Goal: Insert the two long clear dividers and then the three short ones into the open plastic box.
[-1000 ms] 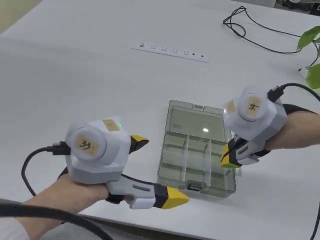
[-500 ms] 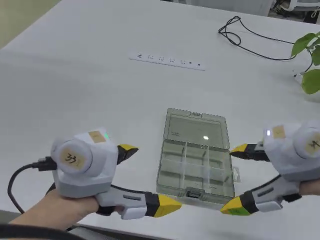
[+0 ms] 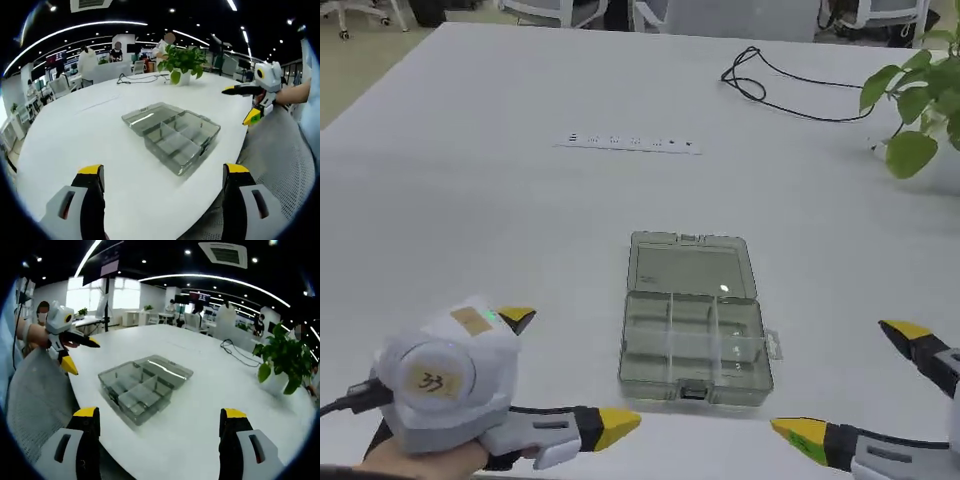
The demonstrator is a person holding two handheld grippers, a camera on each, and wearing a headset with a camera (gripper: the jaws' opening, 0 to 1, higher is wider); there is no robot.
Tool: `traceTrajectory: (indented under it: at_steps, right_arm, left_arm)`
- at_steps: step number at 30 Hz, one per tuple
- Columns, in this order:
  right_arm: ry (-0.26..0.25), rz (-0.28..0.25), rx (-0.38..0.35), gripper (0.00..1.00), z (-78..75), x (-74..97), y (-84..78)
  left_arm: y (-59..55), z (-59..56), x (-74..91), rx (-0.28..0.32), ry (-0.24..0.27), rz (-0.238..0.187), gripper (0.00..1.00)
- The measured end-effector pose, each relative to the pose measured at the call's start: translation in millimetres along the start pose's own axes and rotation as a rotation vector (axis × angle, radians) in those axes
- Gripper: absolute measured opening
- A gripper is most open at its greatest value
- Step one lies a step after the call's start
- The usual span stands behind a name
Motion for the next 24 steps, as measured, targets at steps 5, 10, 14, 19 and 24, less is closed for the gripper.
traceTrajectory:
  at_steps: [5, 10, 14, 19, 24]
  right_arm:
    - [0.082, 0.011, 0.013, 1.0, 10.5, -11.4, -5.1]
    - [0.105, 0.049, 0.095, 1.0, 24.1, -11.3, -11.3]
    - [0.133, 0.05, 0.168, 1.0, 33.3, -12.5, -9.7]
    - [0.134, 0.04, 0.135, 1.0, 31.3, -11.4, -8.5]
    - [0.199, 0.061, 0.21, 1.0, 46.7, -13.2, -10.9]
  left_arm:
    - [7.6, 2.9, 1.2, 0.021, 0.04, -0.051, 1.0]
    - [9.1, 13.1, 2.3, 0.09, 0.086, -0.09, 1.0]
    - [9.0, 25.5, 4.5, 0.098, 0.158, -0.096, 1.0]
    - [6.2, 33.7, 5.7, 0.107, 0.205, -0.086, 1.0]
    - [7.2, 41.0, 8.8, 0.095, 0.252, -0.099, 1.0]
Point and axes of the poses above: the centre of the closed fingertips' face, and the gripper's own axes: x roughly backward along the fingers, z roughly to its left, y roughly out of its top, the point moved 2 cm from there along x, roughly backward along the fingers, and after that the axes turned 12 degrees about y, right-handed, at the moved point
